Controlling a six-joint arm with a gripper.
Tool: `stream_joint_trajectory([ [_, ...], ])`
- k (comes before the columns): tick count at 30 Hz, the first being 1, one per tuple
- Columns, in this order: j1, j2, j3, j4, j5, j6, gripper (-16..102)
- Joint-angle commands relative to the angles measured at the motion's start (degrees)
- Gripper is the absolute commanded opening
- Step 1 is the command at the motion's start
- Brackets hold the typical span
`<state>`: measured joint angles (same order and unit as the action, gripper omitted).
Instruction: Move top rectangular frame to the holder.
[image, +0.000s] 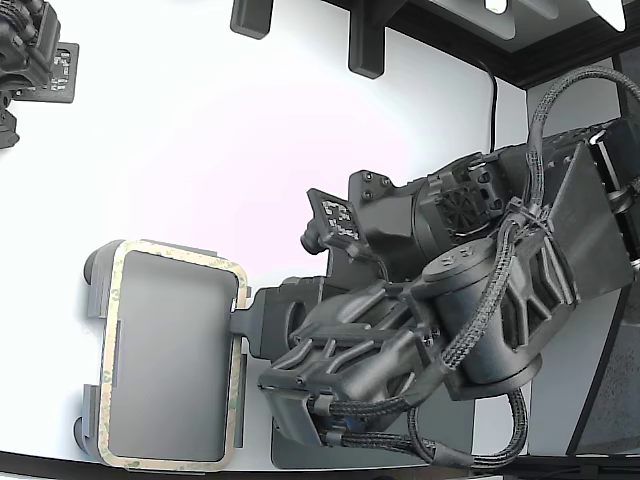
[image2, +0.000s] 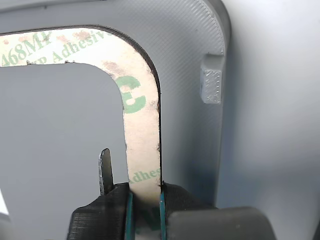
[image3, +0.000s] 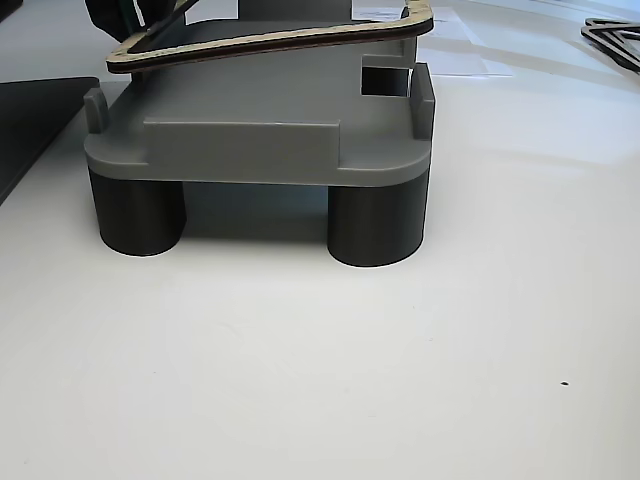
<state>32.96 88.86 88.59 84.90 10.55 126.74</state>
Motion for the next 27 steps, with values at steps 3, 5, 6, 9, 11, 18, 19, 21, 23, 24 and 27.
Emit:
stream_joint_trajectory([
  [3,-0.97,1.05,0.09,-1.05,-0.18,-0.09,-13],
  [5,-0.97,1.23,0.7,-1.49,-0.62,-0.26,-13],
  [6,-0.97,1.32,1.05,-1.58,-0.7,-0.26,-13],
  [9,-0.88,1.67,1.85,-1.85,-0.7,0.0,-13],
  [11,-0.88,1.76,2.2,-2.2,-0.62,0.09,-13],
  [18,-0.88,2.11,3.25,-2.9,-0.35,0.26,-13],
  [19,-0.88,2.11,3.34,-2.99,-0.44,0.26,-13],
  [21,-0.88,2.2,3.69,-3.34,-0.44,0.26,-13],
  [23,-0.88,2.2,4.04,-3.87,-0.62,0.26,-13],
  [24,-0.88,2.11,4.13,-4.13,-0.62,0.26,-13],
  [27,-0.79,1.93,4.13,-4.48,-0.7,0.35,-13],
])
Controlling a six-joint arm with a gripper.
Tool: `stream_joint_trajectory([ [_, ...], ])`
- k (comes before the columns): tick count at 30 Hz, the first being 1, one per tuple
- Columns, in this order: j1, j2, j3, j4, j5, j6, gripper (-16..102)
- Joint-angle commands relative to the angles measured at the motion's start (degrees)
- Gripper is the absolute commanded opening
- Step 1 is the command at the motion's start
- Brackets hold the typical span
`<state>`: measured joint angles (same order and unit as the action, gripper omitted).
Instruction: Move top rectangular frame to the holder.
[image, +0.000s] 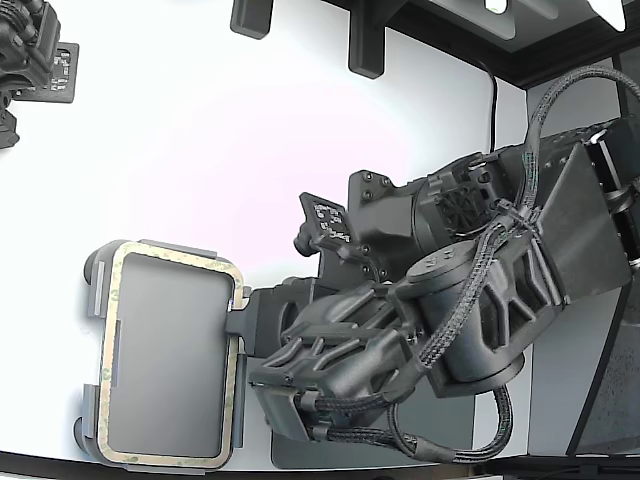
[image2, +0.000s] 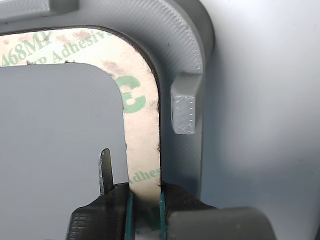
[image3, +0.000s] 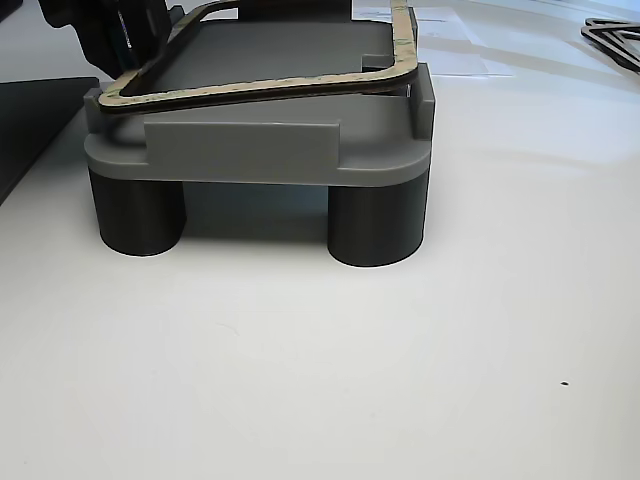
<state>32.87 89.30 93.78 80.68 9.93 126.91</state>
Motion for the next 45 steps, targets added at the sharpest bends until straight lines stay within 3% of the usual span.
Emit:
stream_joint_trajectory([
  [1,-0.7,1.49,-1.05,-0.26,-0.09,0.09,-13],
  [45,-0.35,1.49,-0.09,-0.7,-1.14,-2.11,-13],
])
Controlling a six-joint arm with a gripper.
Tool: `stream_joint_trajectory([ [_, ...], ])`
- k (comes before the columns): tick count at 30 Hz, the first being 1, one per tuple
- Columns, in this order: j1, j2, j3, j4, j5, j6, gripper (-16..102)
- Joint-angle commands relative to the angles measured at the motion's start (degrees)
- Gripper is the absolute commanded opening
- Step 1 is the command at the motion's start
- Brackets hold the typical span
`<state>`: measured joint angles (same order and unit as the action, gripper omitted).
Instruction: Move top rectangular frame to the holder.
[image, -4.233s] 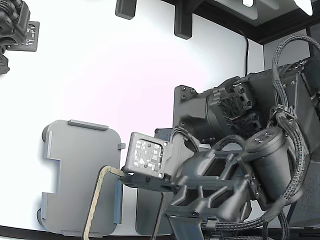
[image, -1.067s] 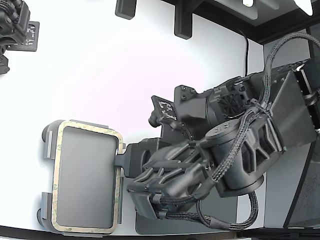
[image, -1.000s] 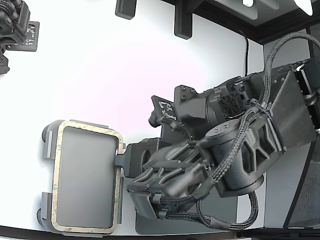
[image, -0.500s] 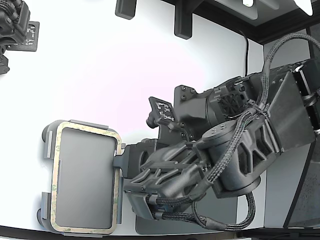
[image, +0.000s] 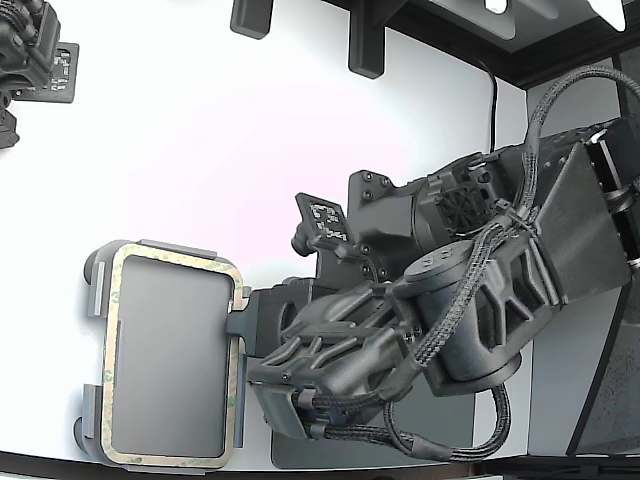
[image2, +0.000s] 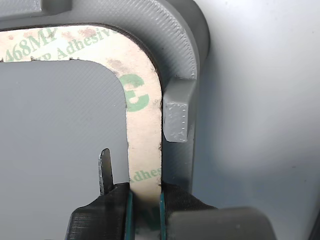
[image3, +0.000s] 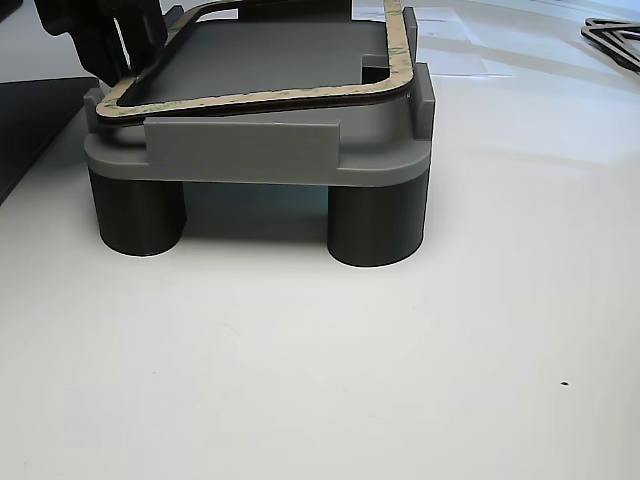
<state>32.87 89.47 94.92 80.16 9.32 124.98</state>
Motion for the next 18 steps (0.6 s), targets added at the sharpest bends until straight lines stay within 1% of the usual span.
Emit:
stream_joint_trajectory([
  [1,-0.35,1.32,-1.23,-0.18,-0.53,-0.26,-13],
  [6,-0.35,1.41,-1.41,0.0,-0.44,-0.53,-13],
  [8,-0.35,1.23,-1.41,0.0,-0.44,0.53,-10],
  [9,-0.35,1.23,-1.41,-0.26,-0.44,1.32,3],
  [10,-0.35,1.23,-1.58,-0.35,-0.44,1.67,30],
  [11,-0.35,1.14,-1.93,-0.35,-0.18,1.67,52],
  [12,-0.35,1.05,-2.29,-0.35,0.18,1.58,60],
  [13,-0.26,1.05,-2.55,-0.26,0.7,1.49,72],
  [14,-0.26,1.14,-2.81,-0.26,1.32,1.32,97],
  [15,-0.26,1.32,-2.99,-0.44,2.11,1.32,100],
  [18,-0.26,1.67,-2.99,-1.85,3.34,0.26,100],
])
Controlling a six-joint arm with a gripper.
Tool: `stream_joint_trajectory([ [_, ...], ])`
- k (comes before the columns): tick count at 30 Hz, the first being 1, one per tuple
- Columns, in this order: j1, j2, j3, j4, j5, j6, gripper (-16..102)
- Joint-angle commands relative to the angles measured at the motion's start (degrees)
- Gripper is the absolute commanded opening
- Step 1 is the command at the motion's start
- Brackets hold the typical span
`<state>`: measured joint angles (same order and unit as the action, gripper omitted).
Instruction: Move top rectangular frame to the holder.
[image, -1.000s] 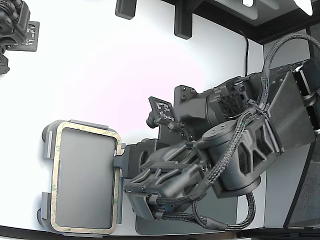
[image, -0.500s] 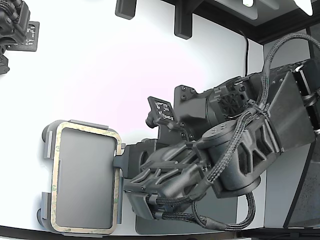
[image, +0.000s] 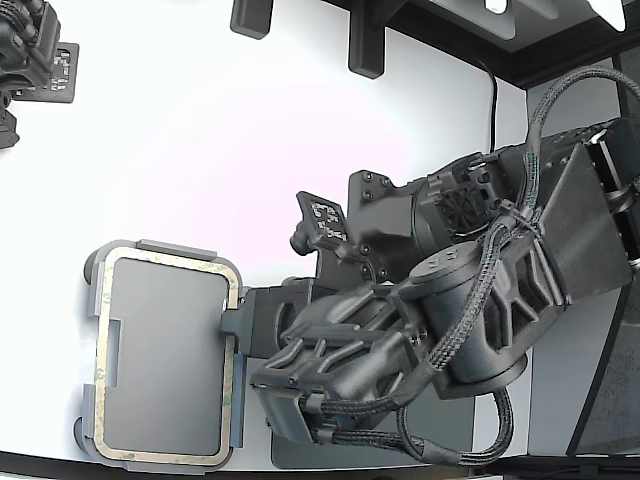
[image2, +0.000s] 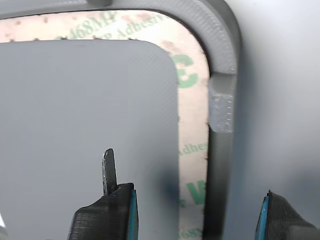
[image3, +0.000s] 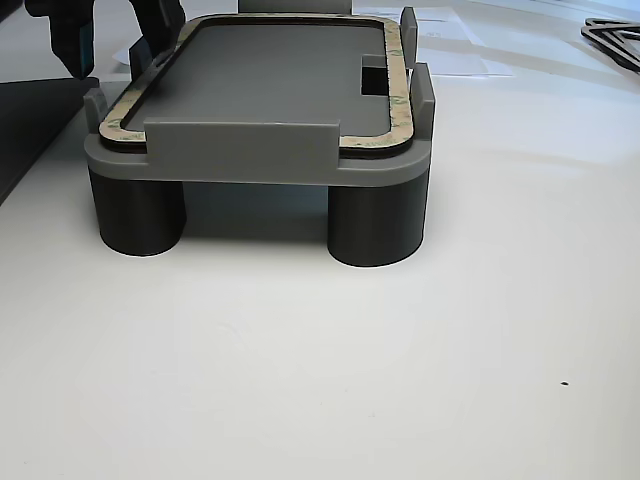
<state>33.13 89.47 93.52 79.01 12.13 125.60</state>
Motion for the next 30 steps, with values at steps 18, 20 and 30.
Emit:
stream_joint_trajectory([
  [18,-3.69,17.75,-2.37,-12.74,22.76,-74.36,100],
  [20,-6.42,25.31,5.71,-17.67,23.47,-89.21,100],
  [30,-25.05,57.74,35.68,-26.37,4.66,-117.16,100],
])
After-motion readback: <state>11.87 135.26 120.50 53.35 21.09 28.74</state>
